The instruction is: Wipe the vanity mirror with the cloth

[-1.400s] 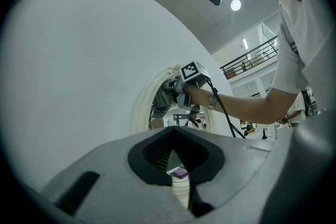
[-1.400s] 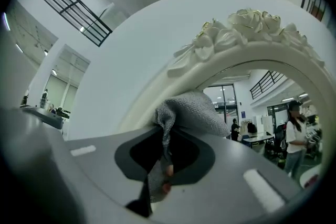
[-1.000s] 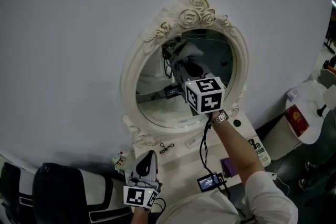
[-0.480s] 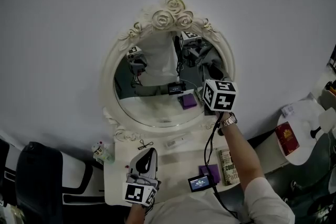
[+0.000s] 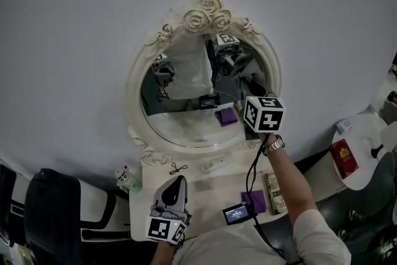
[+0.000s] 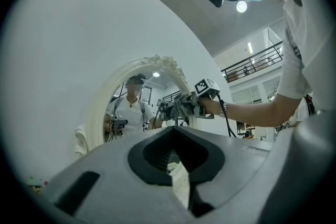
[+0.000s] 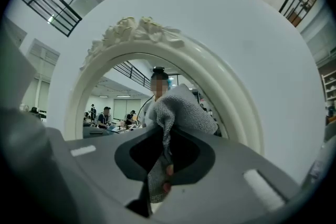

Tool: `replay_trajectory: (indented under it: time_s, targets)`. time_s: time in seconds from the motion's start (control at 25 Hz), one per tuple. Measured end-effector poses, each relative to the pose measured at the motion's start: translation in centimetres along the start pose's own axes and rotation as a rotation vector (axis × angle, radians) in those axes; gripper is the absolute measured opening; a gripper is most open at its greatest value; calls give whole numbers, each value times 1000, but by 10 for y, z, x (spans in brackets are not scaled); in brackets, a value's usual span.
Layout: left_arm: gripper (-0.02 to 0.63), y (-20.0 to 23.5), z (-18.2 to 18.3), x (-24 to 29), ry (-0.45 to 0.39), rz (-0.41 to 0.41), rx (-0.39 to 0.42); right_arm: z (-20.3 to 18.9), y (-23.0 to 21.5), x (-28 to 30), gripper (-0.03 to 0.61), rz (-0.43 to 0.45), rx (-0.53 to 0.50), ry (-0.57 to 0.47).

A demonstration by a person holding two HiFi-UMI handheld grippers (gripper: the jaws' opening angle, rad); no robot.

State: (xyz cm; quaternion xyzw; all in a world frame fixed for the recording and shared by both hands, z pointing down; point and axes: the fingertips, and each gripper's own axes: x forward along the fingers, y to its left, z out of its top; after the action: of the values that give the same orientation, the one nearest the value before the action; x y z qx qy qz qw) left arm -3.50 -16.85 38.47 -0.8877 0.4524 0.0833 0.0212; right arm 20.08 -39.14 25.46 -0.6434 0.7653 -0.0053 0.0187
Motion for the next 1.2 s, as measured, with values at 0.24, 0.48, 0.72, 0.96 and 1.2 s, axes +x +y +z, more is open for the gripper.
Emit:
replay_trajectory:
  time_s: [0.24,0.48,0.72,0.96,1.2]
  targets:
    - [6,38,15,-21,-11,13,62,-9,128,8,35,183,-74,-10]
    - [6,73,37,-55,-50,85,107,-20,243,28,35,334,-103,-5]
    - [6,104,41,-82,-47,174,110,-42,306,53,35,407,-115,46]
    - [6,108,36,-83,-32,226,108,-46,311,65,34,422,-110,48]
    - [6,83,26,-54,-11,189,106,-40,253,58,34,367,-66,33]
